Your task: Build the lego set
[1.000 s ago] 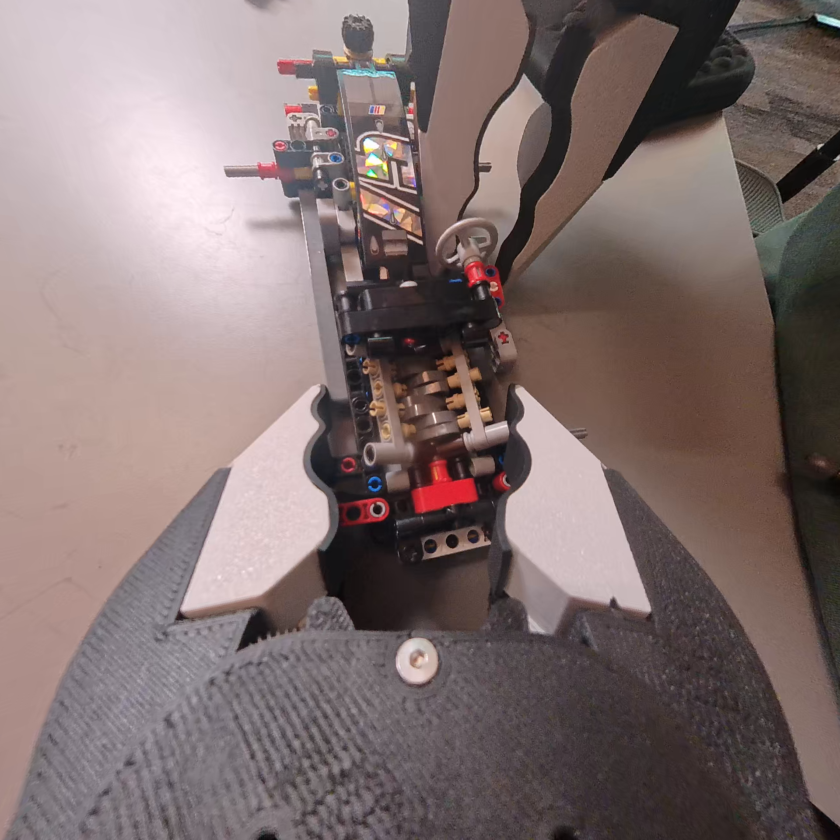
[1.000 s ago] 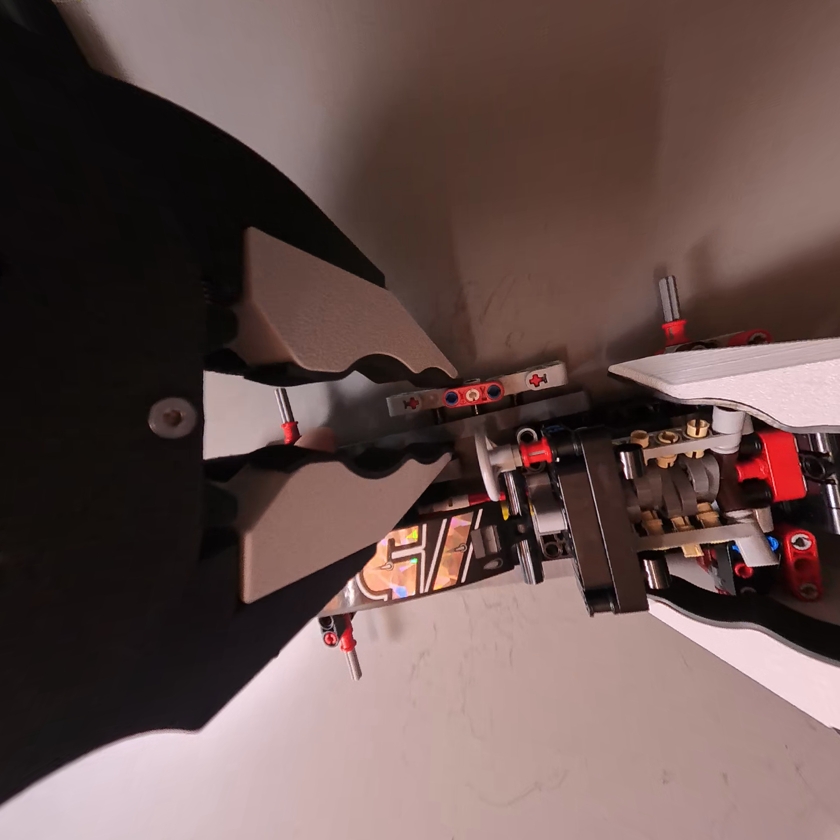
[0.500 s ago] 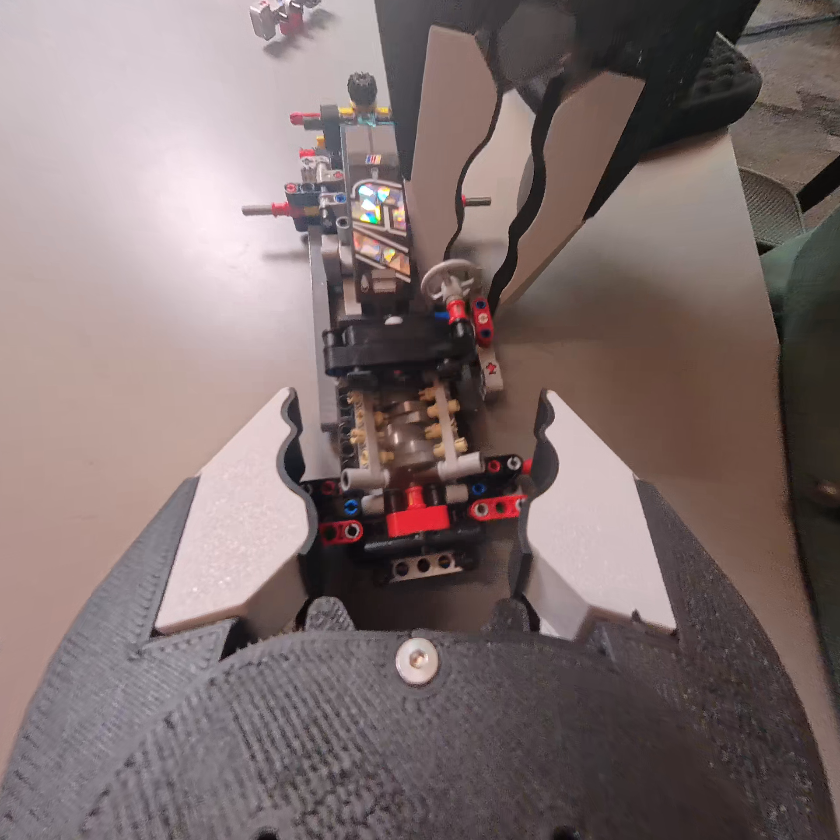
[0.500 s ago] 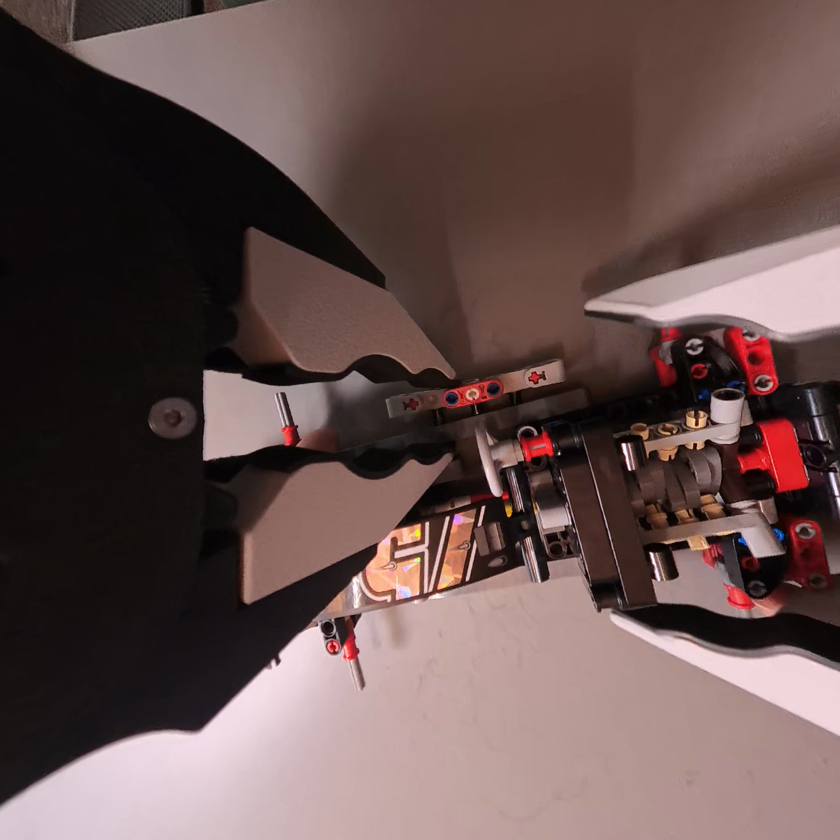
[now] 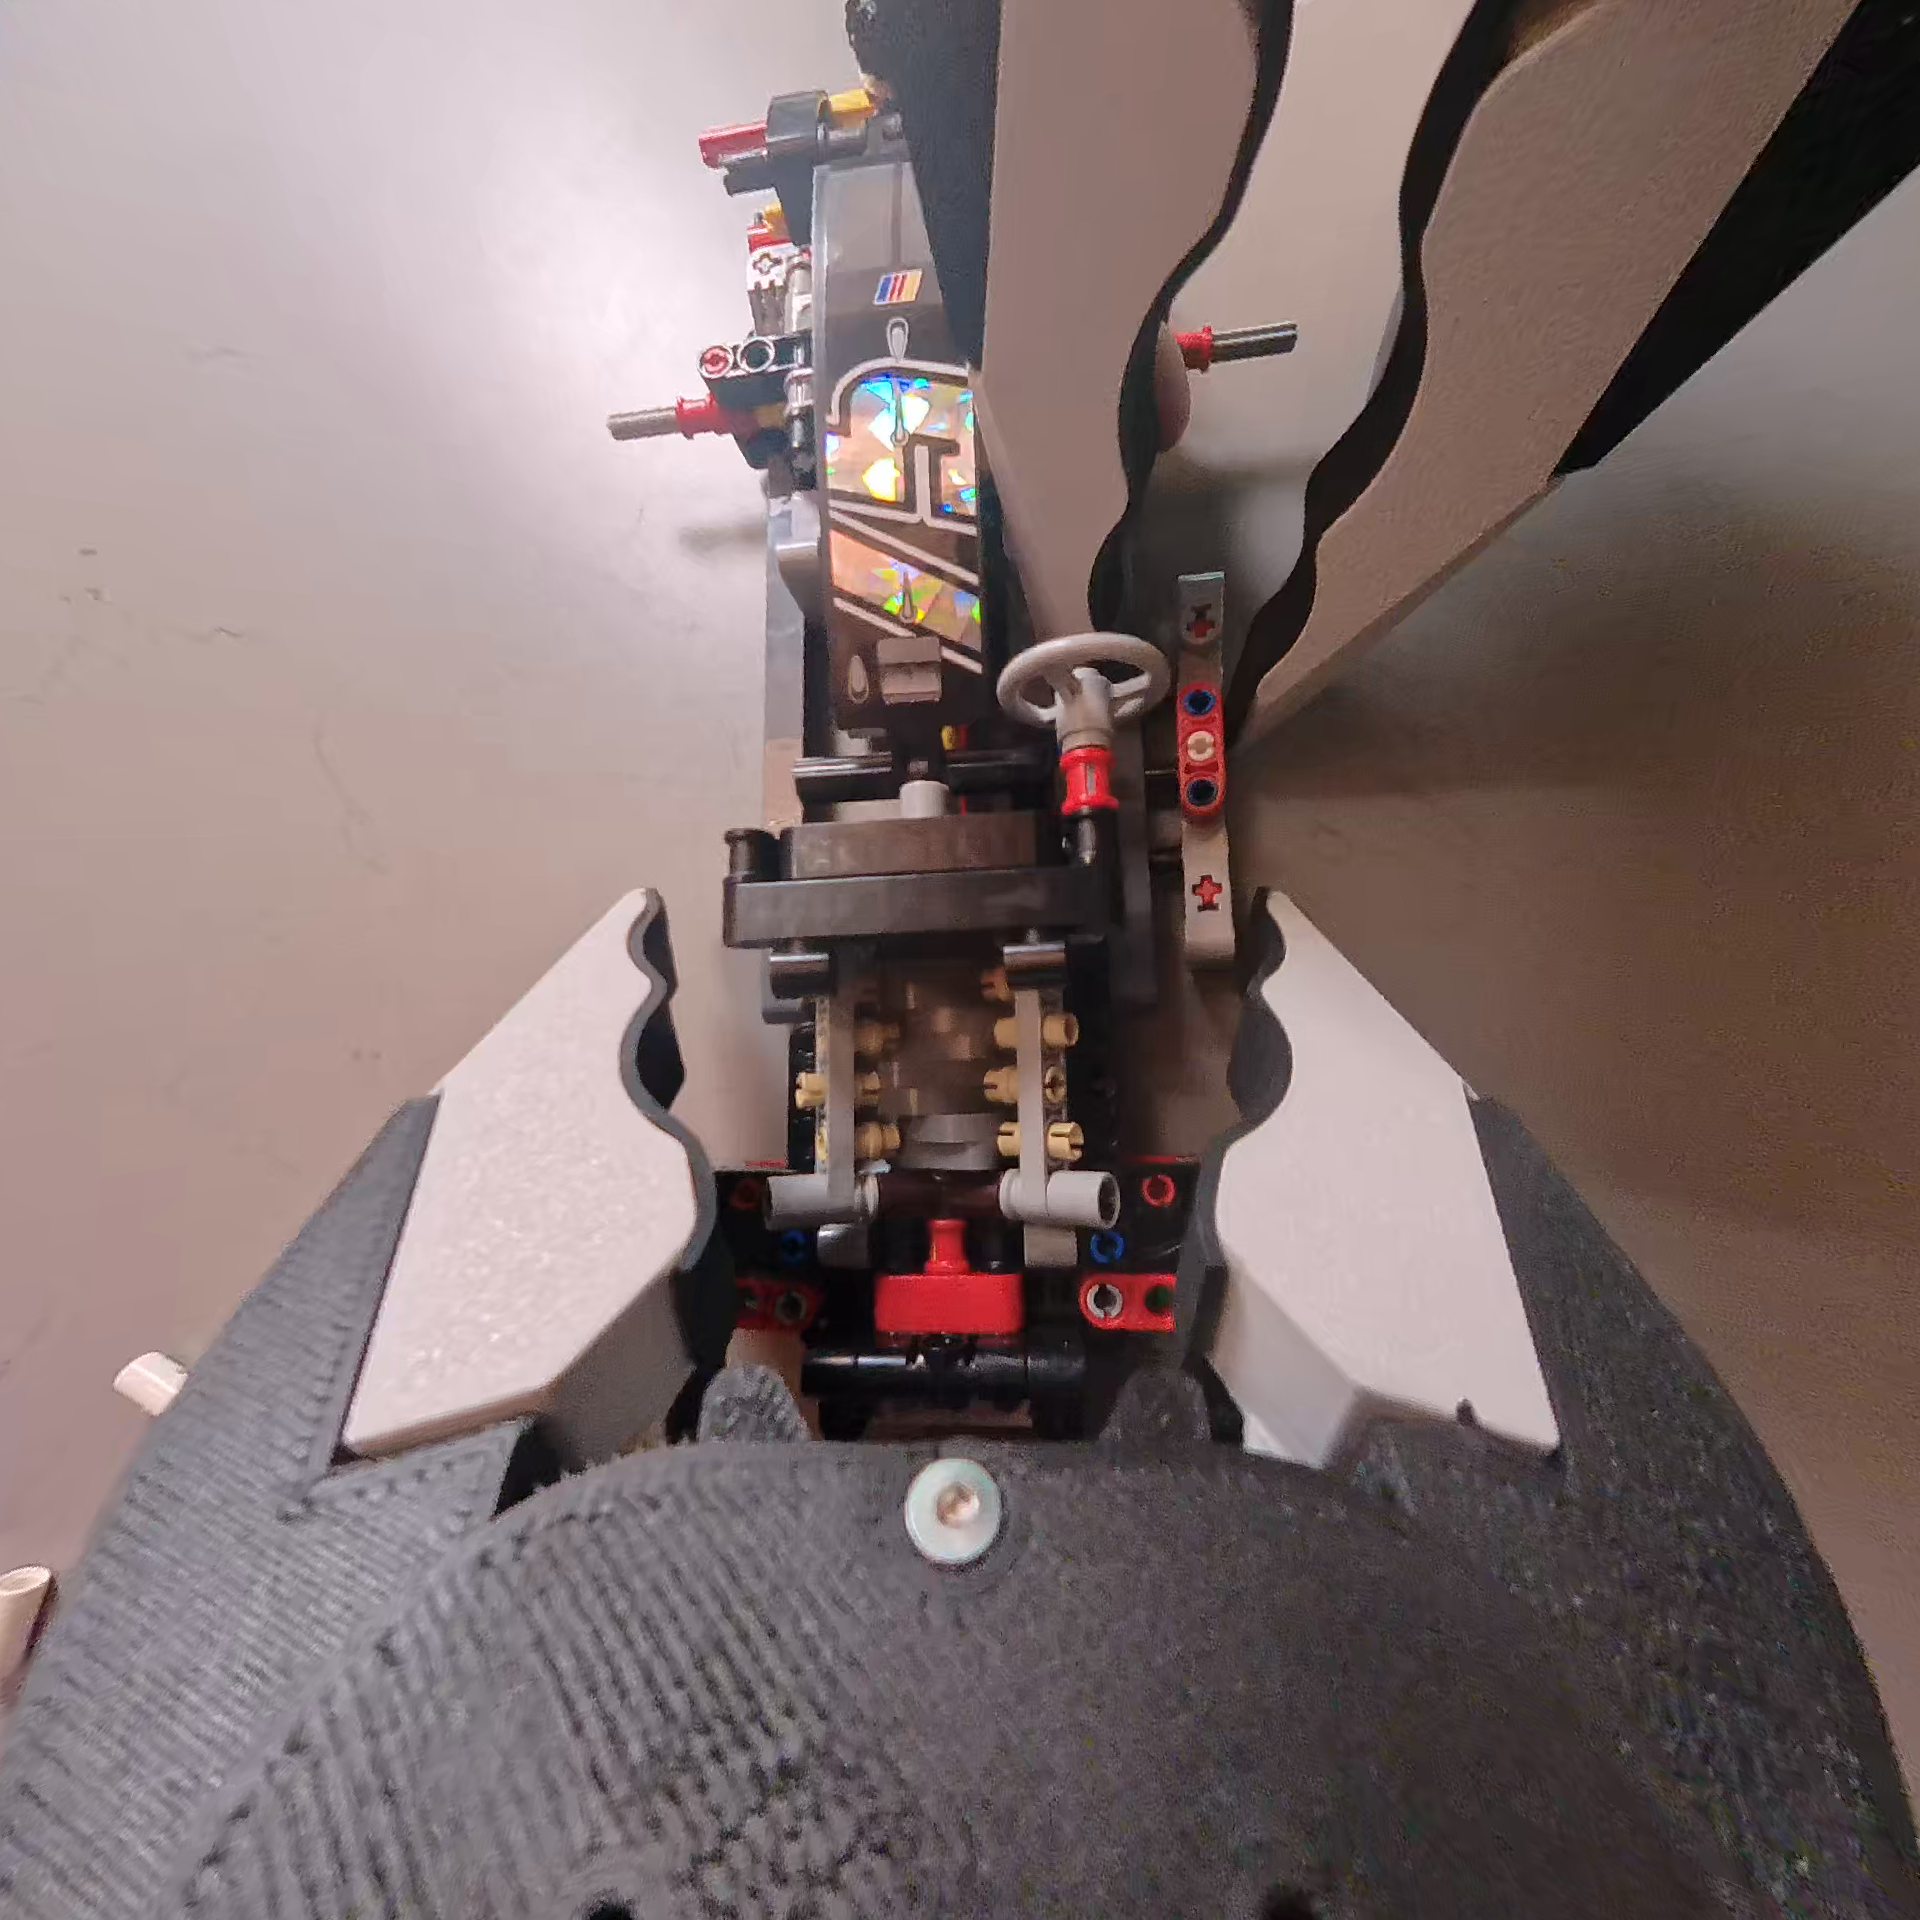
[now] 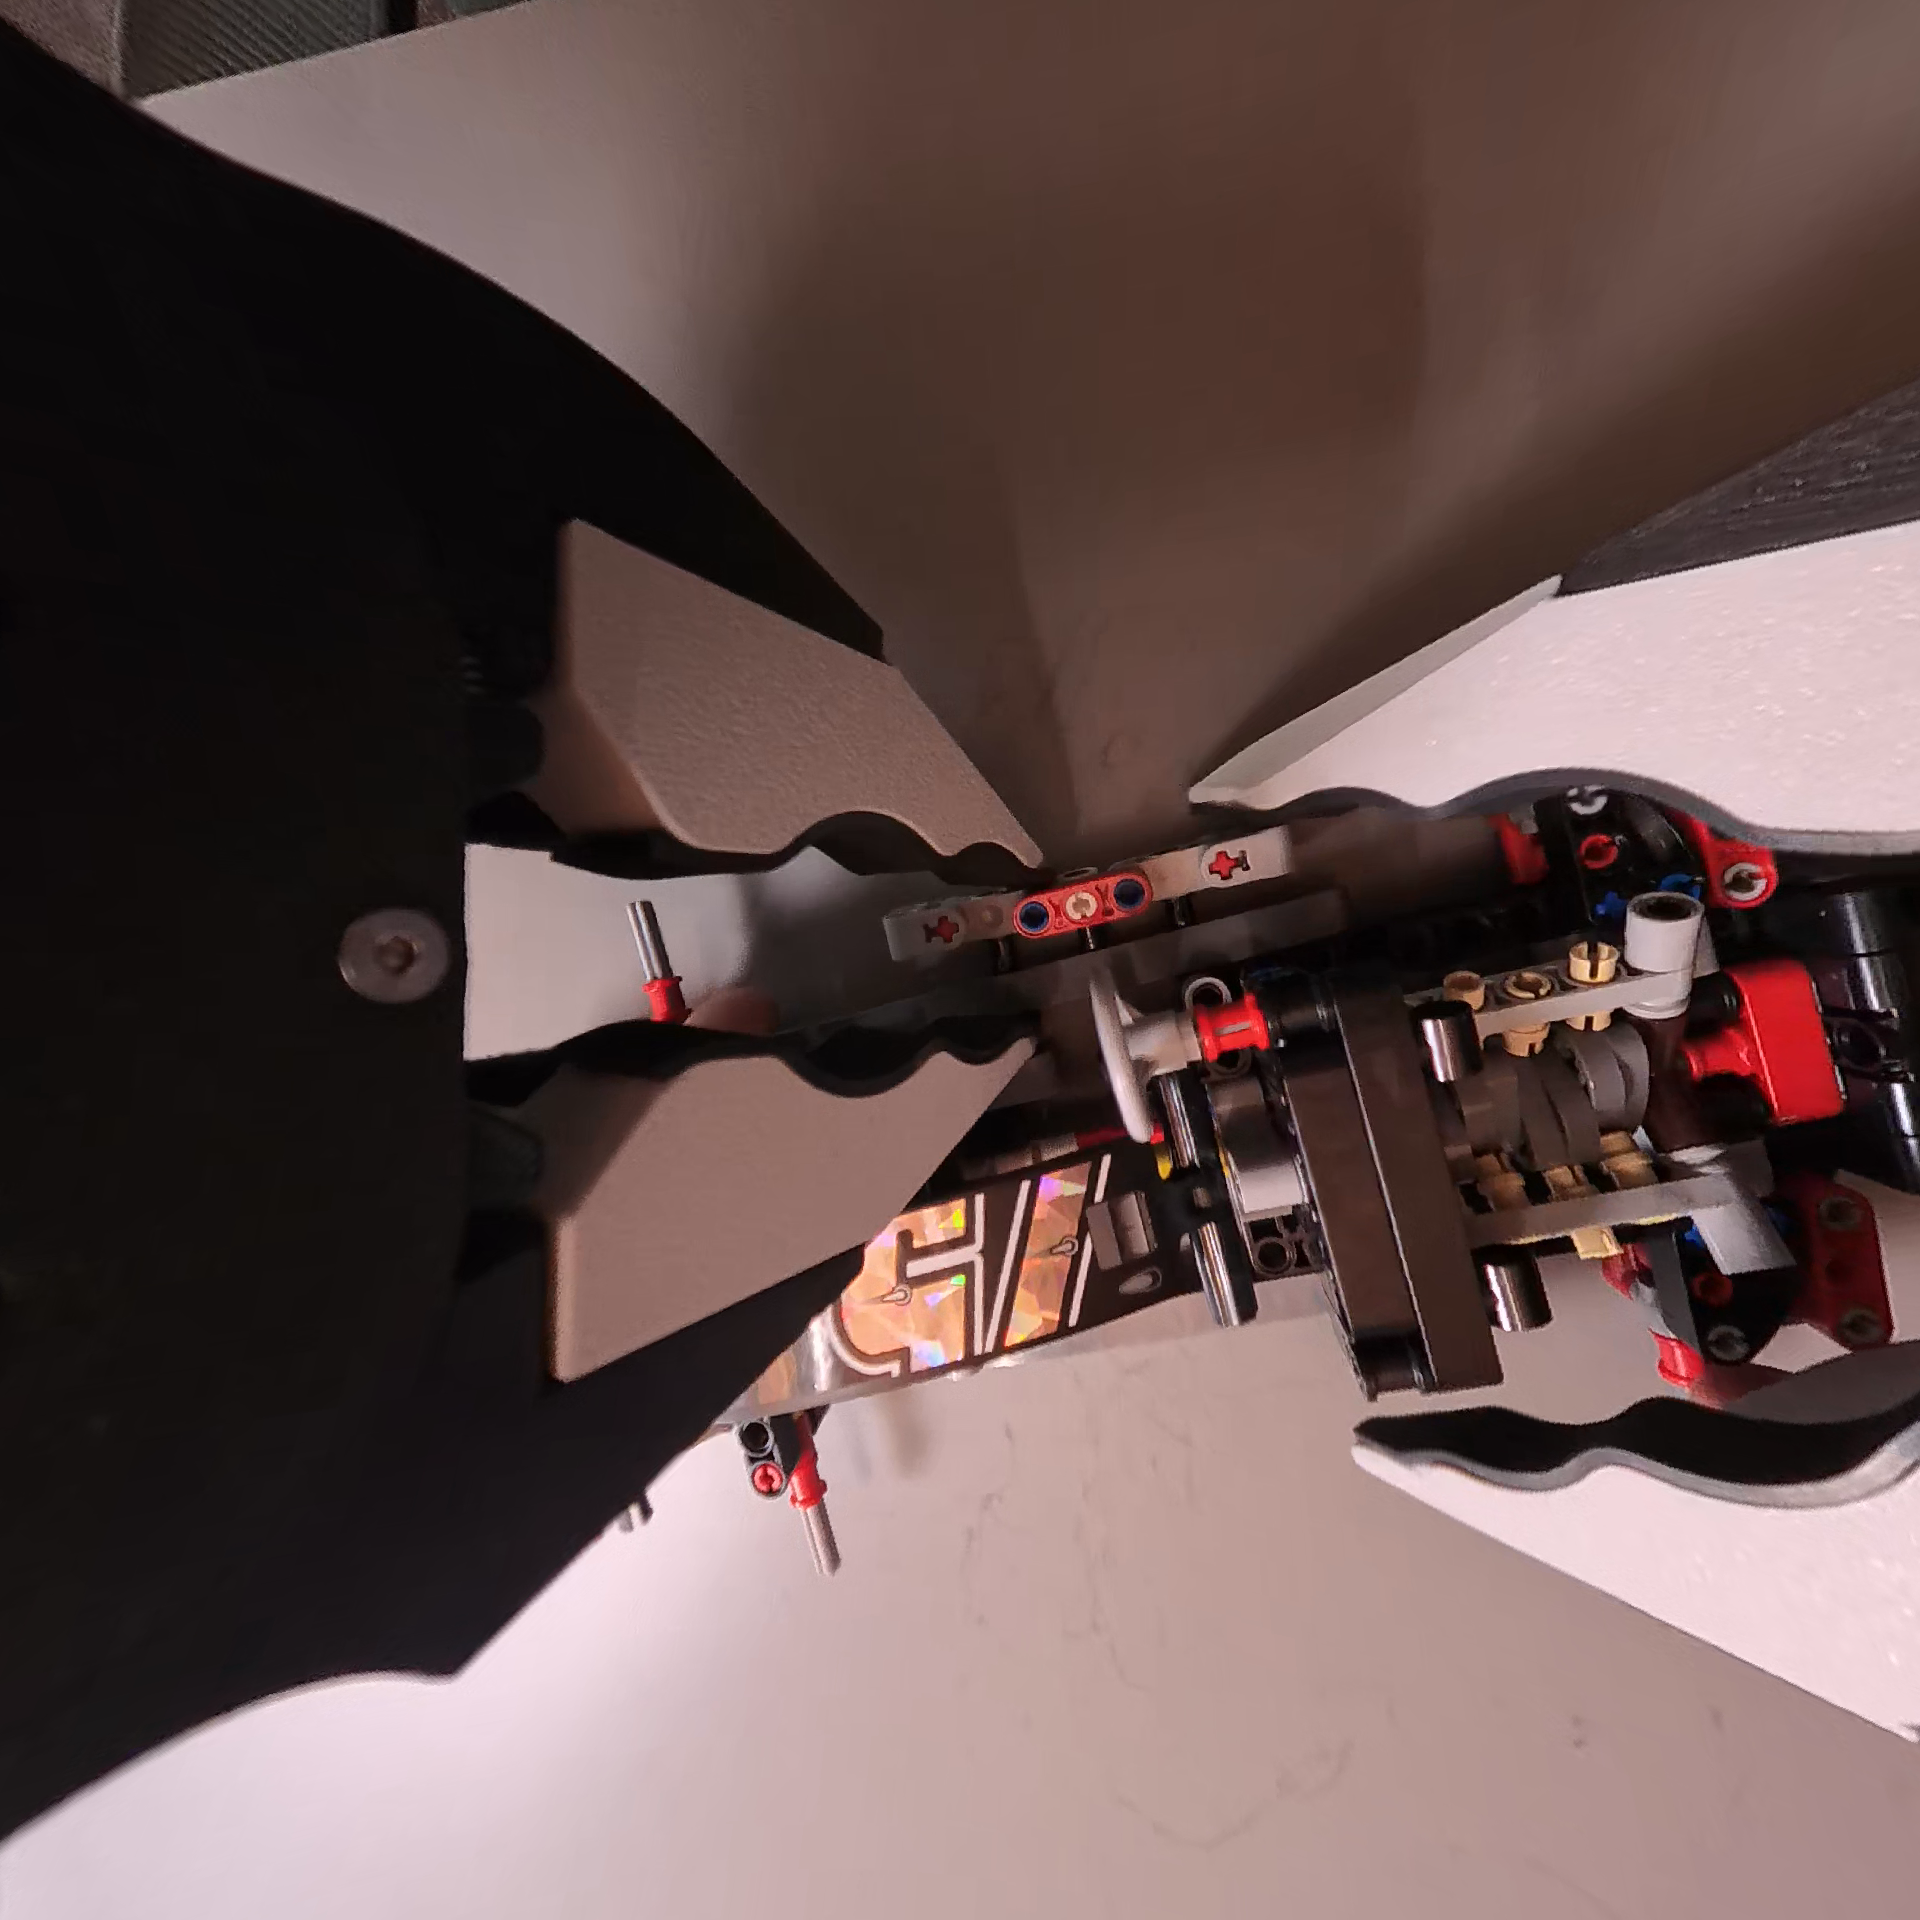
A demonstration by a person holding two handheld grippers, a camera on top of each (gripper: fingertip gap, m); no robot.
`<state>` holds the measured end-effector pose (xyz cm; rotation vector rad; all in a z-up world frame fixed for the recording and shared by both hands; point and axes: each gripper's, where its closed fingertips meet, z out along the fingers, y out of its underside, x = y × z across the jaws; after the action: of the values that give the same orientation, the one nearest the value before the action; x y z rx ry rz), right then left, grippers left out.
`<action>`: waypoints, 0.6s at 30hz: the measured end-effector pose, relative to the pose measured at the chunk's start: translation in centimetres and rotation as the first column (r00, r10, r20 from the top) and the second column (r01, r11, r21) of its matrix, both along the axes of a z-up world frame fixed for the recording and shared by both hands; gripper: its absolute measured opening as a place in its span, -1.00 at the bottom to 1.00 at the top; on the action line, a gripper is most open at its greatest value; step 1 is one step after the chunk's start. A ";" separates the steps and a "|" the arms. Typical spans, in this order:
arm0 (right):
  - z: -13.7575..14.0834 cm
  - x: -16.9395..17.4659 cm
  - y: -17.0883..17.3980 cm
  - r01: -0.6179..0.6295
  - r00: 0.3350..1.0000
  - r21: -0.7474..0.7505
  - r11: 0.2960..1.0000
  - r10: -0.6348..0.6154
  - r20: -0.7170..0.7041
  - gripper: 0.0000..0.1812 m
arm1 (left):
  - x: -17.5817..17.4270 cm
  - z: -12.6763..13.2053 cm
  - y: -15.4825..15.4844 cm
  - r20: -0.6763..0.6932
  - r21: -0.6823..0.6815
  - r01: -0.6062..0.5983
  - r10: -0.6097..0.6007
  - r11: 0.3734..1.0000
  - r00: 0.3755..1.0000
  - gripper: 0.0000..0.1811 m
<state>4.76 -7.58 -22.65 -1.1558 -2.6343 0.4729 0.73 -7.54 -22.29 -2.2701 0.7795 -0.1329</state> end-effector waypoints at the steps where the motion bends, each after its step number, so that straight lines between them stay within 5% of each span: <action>1: 0.0 0.2 0.1 -0.002 1.000 0.007 1.000 0.002 0.015 -0.74 | 0.1 0.0 0.0 -0.005 0.003 0.004 -0.004 1.000 1.000 0.18; 6: 0.2 0.9 0.7 -0.062 0.997 0.046 0.997 0.060 0.047 -0.70 | 0.3 0.2 0.0 -0.021 0.018 0.023 -0.023 1.000 1.000 0.02; 18: 0.1 0.9 0.8 -0.112 0.993 0.060 0.992 0.110 0.034 -0.75 | 0.7 0.2 0.9 -0.016 -0.006 -0.023 0.023 1.000 1.000 0.20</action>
<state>5.65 -6.80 -22.54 -1.0104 -2.7295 0.3937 1.48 -6.63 -22.14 -2.2880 0.7623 -0.1067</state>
